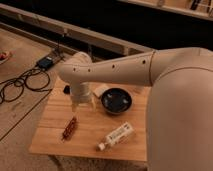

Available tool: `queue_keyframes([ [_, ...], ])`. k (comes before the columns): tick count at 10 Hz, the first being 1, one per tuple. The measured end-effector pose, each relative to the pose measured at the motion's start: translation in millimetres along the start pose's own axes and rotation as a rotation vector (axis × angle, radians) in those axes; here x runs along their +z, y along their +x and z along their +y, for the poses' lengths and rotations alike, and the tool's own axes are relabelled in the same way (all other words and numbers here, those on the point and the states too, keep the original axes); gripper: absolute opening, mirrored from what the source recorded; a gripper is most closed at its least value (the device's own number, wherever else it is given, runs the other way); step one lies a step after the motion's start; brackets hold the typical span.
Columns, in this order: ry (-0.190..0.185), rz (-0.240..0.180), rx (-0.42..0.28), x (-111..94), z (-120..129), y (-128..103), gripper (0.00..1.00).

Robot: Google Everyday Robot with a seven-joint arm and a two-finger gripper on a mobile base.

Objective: Place the pepper in the ceramic cup

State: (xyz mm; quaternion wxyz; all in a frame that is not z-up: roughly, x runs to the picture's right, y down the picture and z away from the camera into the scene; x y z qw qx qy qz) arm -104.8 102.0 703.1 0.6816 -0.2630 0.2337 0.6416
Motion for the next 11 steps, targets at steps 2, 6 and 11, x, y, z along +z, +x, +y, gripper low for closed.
queue_keyframes([
  [2,0.000,0.000,0.000,0,0,0,0.65],
  [6,0.043,0.006,-0.020,21,13,1,0.65],
  [11,0.067,0.018,-0.015,77,48,3,0.65],
])
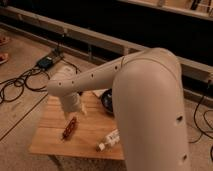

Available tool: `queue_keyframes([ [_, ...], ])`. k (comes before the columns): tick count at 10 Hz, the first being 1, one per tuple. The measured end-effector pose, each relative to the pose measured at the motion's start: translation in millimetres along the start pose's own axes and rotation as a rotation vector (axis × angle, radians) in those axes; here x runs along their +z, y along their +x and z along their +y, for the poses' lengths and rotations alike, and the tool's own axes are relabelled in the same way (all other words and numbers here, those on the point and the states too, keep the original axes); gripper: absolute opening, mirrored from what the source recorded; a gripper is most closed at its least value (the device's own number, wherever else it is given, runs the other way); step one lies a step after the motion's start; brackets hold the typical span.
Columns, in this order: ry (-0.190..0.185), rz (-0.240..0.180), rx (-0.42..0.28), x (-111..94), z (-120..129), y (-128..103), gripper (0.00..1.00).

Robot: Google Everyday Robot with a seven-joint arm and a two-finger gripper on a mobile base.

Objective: Place the pepper in the ceramic cup

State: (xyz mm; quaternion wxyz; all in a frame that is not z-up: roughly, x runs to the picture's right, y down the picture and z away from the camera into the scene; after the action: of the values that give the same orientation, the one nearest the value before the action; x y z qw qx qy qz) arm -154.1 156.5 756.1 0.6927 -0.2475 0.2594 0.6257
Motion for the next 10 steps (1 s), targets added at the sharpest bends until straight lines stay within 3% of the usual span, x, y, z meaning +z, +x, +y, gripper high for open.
queue_keyframes([
  [6,-0.061,0.018,0.103,55,9,-9,0.65],
  [10,-0.074,0.041,0.112,79,19,-6,0.65],
])
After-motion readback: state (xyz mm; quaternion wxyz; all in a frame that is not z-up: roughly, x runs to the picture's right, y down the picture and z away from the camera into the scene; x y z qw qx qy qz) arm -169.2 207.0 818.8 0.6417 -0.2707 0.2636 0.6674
